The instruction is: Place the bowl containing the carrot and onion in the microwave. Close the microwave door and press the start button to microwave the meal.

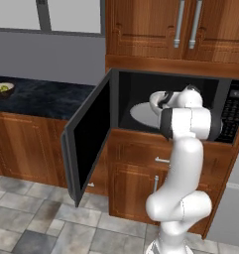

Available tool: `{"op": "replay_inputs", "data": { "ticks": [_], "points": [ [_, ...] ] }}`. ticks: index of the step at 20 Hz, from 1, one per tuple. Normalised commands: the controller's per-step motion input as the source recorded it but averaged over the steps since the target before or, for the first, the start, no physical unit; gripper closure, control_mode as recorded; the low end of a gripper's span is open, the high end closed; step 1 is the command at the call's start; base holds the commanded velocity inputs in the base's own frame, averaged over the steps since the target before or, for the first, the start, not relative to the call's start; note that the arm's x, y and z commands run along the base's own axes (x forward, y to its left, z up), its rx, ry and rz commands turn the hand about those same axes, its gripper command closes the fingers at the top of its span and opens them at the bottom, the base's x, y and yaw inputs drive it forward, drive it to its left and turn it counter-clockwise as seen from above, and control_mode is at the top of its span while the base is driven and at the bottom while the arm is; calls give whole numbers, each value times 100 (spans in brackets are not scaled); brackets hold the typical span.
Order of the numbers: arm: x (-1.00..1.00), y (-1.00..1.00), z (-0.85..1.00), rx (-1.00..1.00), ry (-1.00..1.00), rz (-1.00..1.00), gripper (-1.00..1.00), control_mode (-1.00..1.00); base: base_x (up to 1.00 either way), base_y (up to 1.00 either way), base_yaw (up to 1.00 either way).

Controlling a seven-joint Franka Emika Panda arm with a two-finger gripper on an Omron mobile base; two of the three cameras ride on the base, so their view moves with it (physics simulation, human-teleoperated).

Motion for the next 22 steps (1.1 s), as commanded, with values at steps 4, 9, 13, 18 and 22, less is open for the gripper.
{"op": "replay_inputs", "data": {
  "ticks": [4, 9, 13, 18, 22],
  "points": [
    [-61, 38, 7, -10, -7, 0, -100, -100, 0, 0, 0],
    [-89, 39, 35, -13, -24, 0, -100, -100, 0, 0, 0],
    [-100, 11, 87, -17, -20, 4, -100, -100, 0, 0, 0],
    [-100, 19, 83, -21, -3, 14, -100, -100, 0, 0, 0],
    [-100, 25, 89, -20, -1, 29, -100, -100, 0, 0, 0]
  ]
}}
